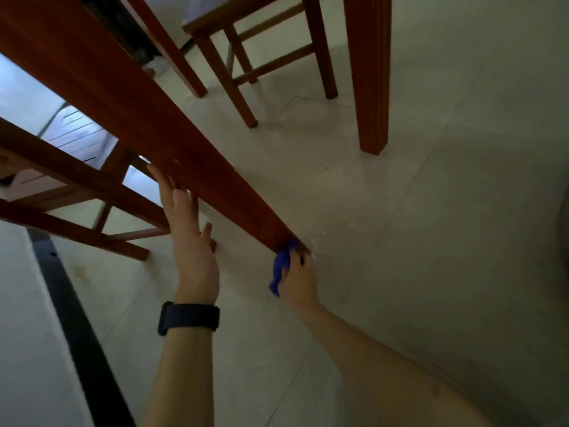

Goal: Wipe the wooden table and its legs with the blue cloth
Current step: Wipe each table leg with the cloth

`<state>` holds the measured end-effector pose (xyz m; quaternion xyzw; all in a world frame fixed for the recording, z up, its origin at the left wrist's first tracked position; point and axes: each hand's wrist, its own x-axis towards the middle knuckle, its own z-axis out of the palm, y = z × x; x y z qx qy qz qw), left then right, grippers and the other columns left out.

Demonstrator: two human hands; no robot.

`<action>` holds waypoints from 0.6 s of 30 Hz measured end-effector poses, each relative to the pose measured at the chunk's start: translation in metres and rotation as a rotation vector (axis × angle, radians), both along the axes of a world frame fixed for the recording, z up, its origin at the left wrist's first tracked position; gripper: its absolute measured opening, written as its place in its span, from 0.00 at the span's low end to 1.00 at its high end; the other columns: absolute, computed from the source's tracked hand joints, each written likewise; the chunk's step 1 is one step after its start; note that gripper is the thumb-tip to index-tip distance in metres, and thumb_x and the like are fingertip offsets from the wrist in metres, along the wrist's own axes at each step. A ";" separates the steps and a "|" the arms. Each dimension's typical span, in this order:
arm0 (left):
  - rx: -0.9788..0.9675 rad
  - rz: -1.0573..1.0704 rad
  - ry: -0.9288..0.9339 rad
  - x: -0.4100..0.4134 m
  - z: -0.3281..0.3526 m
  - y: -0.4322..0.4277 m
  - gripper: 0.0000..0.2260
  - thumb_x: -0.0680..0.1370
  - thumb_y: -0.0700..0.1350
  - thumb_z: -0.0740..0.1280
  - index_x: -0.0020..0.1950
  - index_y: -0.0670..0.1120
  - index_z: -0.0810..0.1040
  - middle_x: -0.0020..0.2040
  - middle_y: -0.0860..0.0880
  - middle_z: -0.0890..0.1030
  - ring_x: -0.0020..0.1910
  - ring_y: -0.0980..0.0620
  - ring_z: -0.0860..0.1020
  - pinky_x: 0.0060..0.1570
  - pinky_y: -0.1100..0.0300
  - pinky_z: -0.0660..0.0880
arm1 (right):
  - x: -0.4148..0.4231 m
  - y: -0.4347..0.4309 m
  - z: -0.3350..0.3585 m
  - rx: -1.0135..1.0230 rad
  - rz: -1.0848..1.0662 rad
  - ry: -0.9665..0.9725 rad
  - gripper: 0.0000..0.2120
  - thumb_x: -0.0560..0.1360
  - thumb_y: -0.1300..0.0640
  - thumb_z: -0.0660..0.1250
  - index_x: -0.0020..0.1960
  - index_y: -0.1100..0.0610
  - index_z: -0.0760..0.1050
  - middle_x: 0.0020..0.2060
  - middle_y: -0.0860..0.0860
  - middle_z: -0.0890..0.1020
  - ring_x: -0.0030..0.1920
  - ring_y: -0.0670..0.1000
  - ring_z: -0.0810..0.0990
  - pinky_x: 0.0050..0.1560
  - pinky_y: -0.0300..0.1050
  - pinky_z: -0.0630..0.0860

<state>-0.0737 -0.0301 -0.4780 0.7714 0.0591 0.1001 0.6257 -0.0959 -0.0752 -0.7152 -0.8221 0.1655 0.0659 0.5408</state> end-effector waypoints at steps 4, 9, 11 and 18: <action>0.010 -0.015 -0.017 -0.001 -0.001 0.001 0.24 0.82 0.64 0.50 0.79 0.65 0.52 0.79 0.59 0.58 0.77 0.53 0.62 0.74 0.35 0.57 | -0.012 -0.018 -0.032 0.256 -0.190 0.326 0.24 0.83 0.53 0.57 0.76 0.59 0.60 0.70 0.58 0.70 0.66 0.57 0.73 0.65 0.50 0.72; -0.045 -0.012 0.004 -0.002 0.000 -0.004 0.25 0.81 0.65 0.52 0.78 0.65 0.52 0.80 0.58 0.57 0.78 0.53 0.59 0.74 0.37 0.57 | 0.018 -0.030 -0.012 0.324 -0.457 0.158 0.26 0.82 0.58 0.60 0.78 0.59 0.57 0.72 0.56 0.67 0.69 0.57 0.71 0.66 0.49 0.69; -0.064 -0.018 0.012 -0.003 0.001 -0.006 0.30 0.77 0.66 0.54 0.78 0.66 0.51 0.80 0.58 0.56 0.78 0.53 0.58 0.74 0.38 0.57 | 0.030 -0.032 -0.017 0.422 -0.364 0.203 0.25 0.81 0.61 0.60 0.77 0.56 0.60 0.69 0.57 0.71 0.66 0.58 0.74 0.66 0.52 0.72; -0.017 -0.038 0.052 -0.003 -0.001 0.008 0.34 0.76 0.63 0.51 0.81 0.58 0.50 0.80 0.55 0.56 0.78 0.53 0.58 0.75 0.38 0.57 | 0.002 -0.042 0.004 0.620 -0.152 0.559 0.18 0.82 0.67 0.54 0.71 0.67 0.67 0.65 0.66 0.75 0.58 0.61 0.77 0.48 0.49 0.77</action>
